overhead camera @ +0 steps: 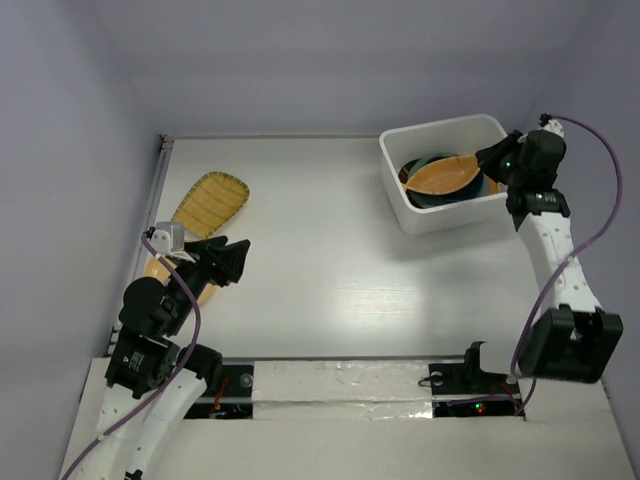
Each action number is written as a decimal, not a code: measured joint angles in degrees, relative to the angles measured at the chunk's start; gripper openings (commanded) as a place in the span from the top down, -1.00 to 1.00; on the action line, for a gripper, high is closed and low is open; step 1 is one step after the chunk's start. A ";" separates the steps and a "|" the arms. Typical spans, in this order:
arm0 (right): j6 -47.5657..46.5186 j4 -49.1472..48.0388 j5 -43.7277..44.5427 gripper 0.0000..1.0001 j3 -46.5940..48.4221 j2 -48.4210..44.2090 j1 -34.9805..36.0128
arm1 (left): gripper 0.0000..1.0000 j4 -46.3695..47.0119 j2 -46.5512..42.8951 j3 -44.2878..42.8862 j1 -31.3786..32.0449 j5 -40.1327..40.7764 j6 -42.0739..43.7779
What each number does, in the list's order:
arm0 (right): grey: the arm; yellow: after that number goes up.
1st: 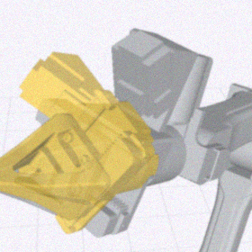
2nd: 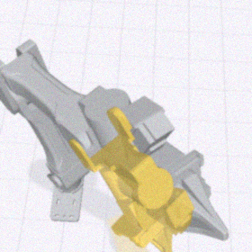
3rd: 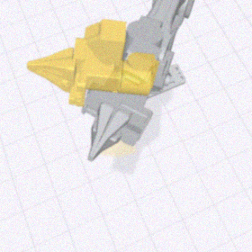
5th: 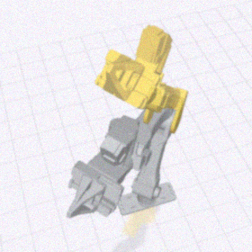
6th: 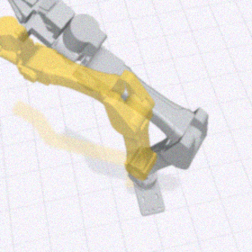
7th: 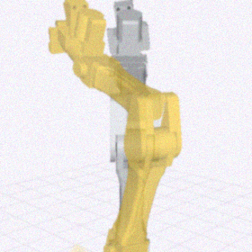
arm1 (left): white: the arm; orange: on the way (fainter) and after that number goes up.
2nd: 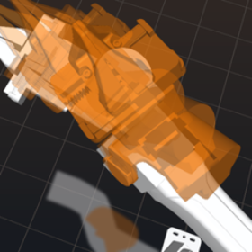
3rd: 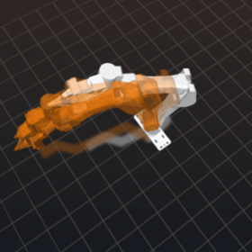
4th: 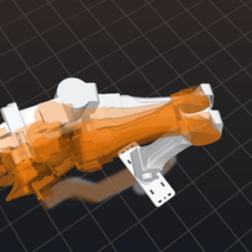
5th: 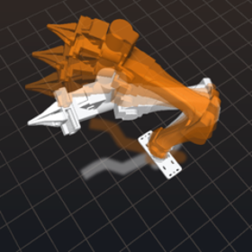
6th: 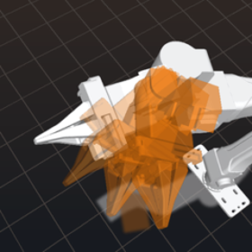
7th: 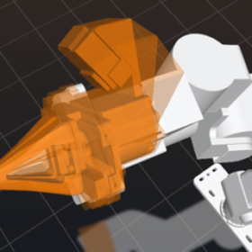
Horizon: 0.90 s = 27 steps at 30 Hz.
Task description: Place the plates into the plastic bin on the countertop
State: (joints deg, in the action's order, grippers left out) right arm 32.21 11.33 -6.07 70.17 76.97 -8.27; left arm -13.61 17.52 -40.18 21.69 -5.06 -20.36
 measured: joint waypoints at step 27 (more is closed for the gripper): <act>9.20 -10.56 0.20 -0.40 45.53 62.90 68.48 | 0.49 -2.32 -3.82 0.00 0.00 10.73 -0.79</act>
State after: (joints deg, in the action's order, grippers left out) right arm 41.41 0.78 -5.87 115.70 139.87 60.20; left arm -15.92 13.69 -40.18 21.69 5.67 -21.15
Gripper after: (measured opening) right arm 0.699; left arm 0.251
